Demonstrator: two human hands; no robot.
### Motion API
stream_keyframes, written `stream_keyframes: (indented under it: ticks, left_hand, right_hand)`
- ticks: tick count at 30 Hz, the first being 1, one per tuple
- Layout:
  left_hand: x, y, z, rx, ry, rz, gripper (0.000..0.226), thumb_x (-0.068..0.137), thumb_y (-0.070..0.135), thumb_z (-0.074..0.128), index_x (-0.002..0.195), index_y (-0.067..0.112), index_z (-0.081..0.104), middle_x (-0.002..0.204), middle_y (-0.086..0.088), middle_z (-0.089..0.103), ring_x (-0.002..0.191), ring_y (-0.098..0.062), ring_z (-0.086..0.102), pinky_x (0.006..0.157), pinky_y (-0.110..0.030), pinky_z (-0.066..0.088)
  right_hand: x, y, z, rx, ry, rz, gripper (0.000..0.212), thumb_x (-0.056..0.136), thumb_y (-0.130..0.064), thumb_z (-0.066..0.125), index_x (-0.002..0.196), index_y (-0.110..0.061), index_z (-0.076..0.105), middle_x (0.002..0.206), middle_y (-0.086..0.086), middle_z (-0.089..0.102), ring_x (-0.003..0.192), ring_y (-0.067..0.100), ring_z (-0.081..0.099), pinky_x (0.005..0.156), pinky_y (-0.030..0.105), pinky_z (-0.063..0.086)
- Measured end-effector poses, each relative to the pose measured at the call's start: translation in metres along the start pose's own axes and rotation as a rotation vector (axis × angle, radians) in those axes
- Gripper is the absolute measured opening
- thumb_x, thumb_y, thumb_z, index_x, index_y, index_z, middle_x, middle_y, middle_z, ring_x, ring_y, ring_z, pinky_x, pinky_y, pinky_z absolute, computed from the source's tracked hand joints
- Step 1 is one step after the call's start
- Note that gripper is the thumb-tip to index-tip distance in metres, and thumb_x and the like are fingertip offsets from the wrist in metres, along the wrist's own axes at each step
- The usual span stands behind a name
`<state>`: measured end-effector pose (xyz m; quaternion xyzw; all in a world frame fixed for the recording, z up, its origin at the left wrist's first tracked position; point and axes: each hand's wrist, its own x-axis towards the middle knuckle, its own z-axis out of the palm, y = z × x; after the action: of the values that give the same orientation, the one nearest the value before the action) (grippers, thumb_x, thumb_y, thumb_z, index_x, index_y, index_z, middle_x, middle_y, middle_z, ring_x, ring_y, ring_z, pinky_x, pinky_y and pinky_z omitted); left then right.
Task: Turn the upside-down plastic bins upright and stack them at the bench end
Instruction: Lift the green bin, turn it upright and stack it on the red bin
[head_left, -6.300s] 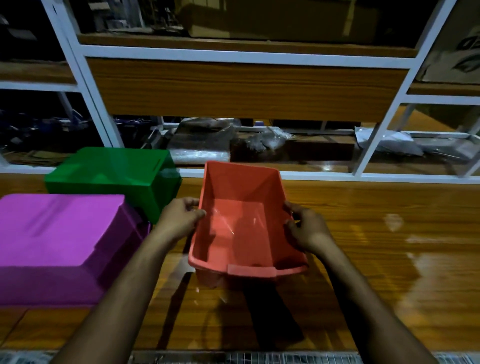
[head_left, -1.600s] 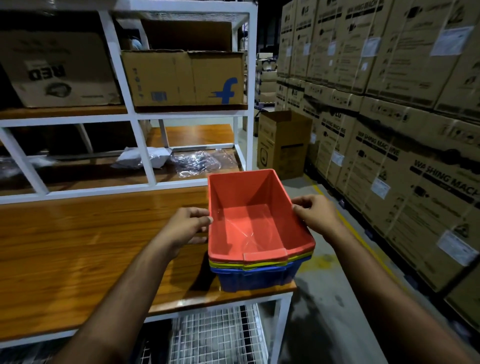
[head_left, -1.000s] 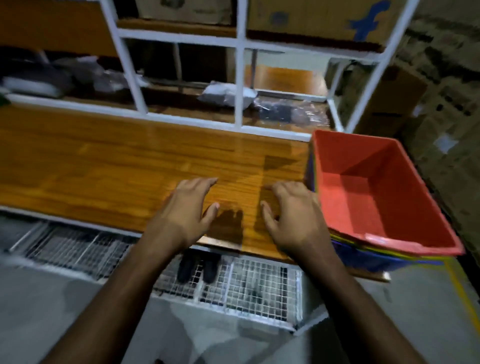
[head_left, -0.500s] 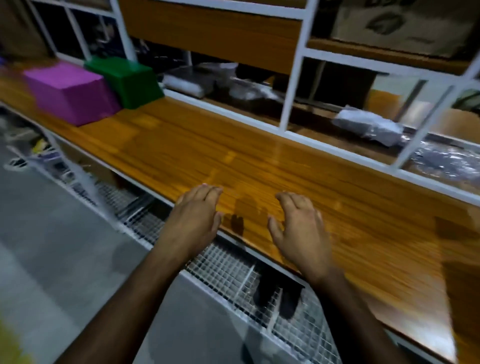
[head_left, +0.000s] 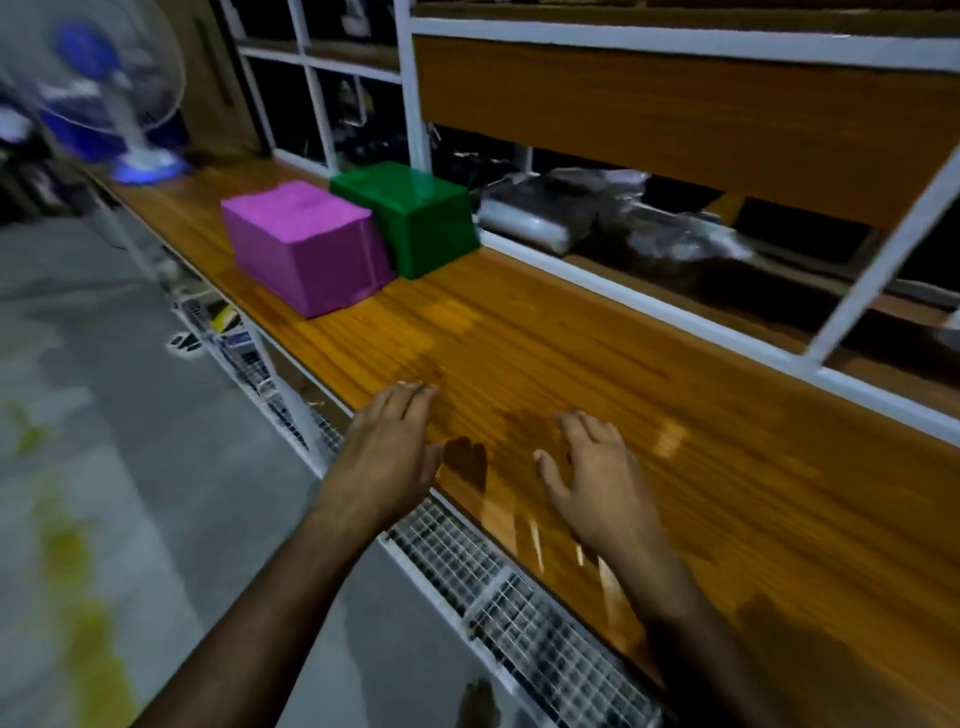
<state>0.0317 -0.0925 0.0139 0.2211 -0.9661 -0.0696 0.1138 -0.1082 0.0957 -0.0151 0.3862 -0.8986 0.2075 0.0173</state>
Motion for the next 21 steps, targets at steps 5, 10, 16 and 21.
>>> stream_keyframes:
  ticks: [5,10,16,21]
  left_hand:
    - [0.078,-0.074,-0.003,-0.008,0.028,-0.07,0.064,0.093,0.036,0.055,0.149,0.016,0.033,0.15,-0.005,0.04,0.138,-0.023,0.032,0.113,-0.038,0.028]
    - [0.161,-0.136,-0.009,-0.004,0.044,-0.072,0.066,0.09,0.038,0.059,0.148,0.015,0.036,0.147,-0.007,0.043,0.136,-0.025,0.035,0.11,-0.041,0.034]
    - [0.269,-0.208,-0.011,0.001,0.076,0.008,0.066,0.087,0.036,0.06,0.145,0.014,0.039,0.144,-0.008,0.046,0.134,-0.026,0.037,0.106,-0.042,0.037]
    - [0.348,-0.261,-0.002,-0.105,0.042,0.113,0.065,0.086,0.036,0.056,0.144,0.011,0.04,0.141,-0.011,0.048,0.13,-0.03,0.039,0.106,-0.044,0.038]
  right_hand:
    - [0.115,-0.037,0.025,0.077,-0.037,-0.071,0.051,0.098,-0.045,0.045,0.144,-0.023,0.042,0.144,0.0,0.047,0.132,0.02,0.039,0.104,0.041,0.042]
    - [0.219,-0.069,0.041,0.061,-0.018,-0.119,0.055,0.096,-0.041,0.049,0.146,-0.02,0.042,0.143,0.003,0.049,0.13,0.022,0.042,0.102,0.04,0.044]
    - [0.335,-0.113,0.071,0.036,0.034,-0.107,0.055,0.095,-0.039,0.052,0.145,-0.018,0.042,0.141,0.005,0.05,0.128,0.022,0.044,0.097,0.034,0.043]
    - [0.436,-0.147,0.095,-0.018,0.033,-0.056,0.055,0.094,-0.036,0.054,0.145,-0.017,0.042,0.14,0.006,0.051,0.13,0.023,0.044,0.103,0.035,0.041]
